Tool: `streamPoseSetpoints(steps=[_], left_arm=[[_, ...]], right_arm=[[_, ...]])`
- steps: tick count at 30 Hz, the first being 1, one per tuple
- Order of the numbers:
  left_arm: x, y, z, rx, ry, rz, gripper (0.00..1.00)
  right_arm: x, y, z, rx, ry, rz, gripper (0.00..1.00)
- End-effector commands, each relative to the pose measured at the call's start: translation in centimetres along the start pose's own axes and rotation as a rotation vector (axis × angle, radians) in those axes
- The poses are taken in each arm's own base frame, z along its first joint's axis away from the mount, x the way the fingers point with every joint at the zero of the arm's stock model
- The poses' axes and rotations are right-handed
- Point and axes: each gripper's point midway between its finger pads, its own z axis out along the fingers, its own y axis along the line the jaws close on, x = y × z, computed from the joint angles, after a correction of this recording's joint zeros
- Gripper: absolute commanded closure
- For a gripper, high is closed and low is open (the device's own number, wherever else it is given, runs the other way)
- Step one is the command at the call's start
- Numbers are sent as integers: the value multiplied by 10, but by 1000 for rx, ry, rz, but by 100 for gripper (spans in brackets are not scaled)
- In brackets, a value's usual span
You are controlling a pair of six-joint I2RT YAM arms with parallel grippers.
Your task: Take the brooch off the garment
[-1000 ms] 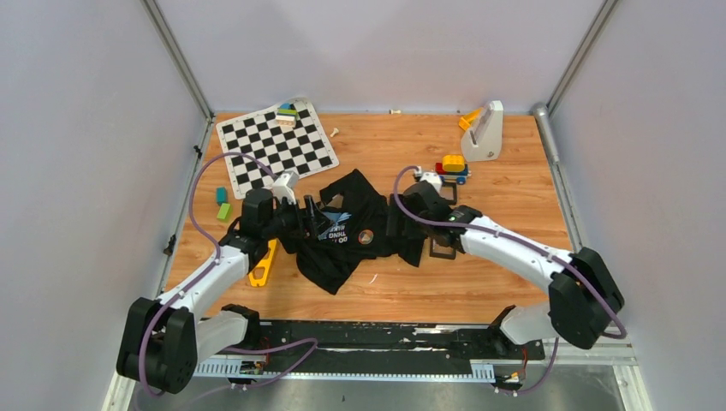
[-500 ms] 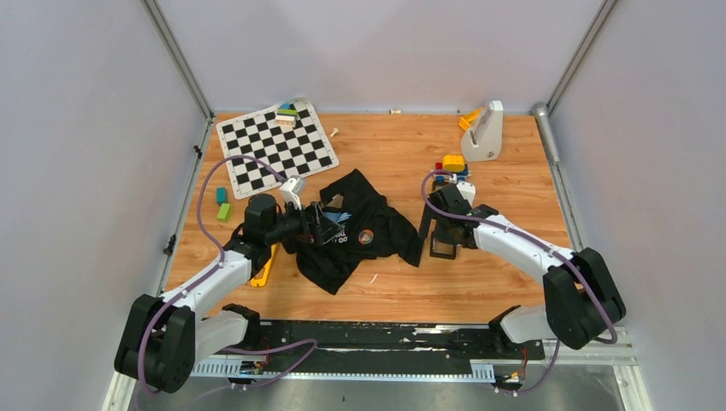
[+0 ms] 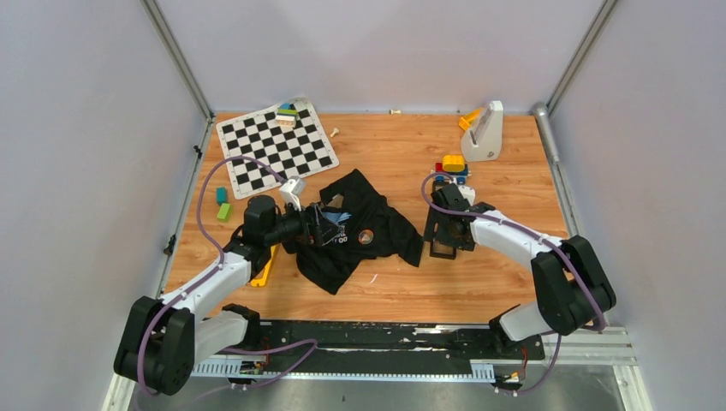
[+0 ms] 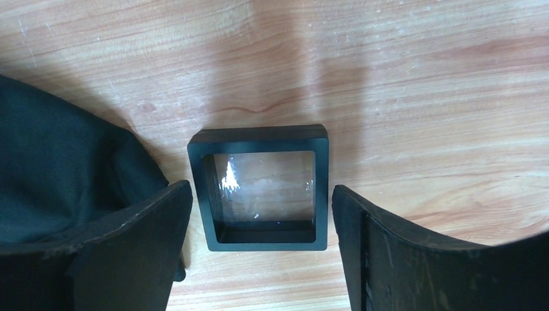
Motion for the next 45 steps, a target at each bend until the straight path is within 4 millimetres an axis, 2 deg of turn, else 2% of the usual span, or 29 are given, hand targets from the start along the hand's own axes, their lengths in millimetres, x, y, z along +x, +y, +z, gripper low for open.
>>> streamPoseSetpoints(steps=[1,6,9,12,14,17,22,29,35,39,42,45], left_arm=[[-9,-8,-1,36,-35,40,6],[-9,-9,-1,40,-34,40,8],[-8,-10,-1,46,-33,40,8],[-9,-11,-1,51,-37,41,8],[-9,-11,0,52,-35,38,8],[-8,-11,0,57,-30,36,8],[-8,-11,0,56,-30,39,8],[-8,-11,0,56,-30,38,8],[-8,-11,-1,57,-31,40,8],[-7,-11,0,56,-28,39,8],[-7,-11,0,58,-27,38,9],[-7,-13,-1,68,-28,37,9]], right_arm=[[-3,6,3,-35,-6,-14,23],[-2,10,0,-64,1,-25,40],[-4,16,-10,-101,-1,-25,46],[-8,18,-19,-132,-17,-24,43],[-8,18,-21,-137,-7,-35,36],[-5,18,-16,-122,14,-48,28],[-2,15,-8,-94,32,-56,25],[1,15,-5,-93,49,-69,14],[2,16,-1,-88,60,-85,17],[2,18,1,-88,73,-95,27],[-3,20,-6,-101,54,-85,35],[-7,24,-21,-145,32,-72,37]])
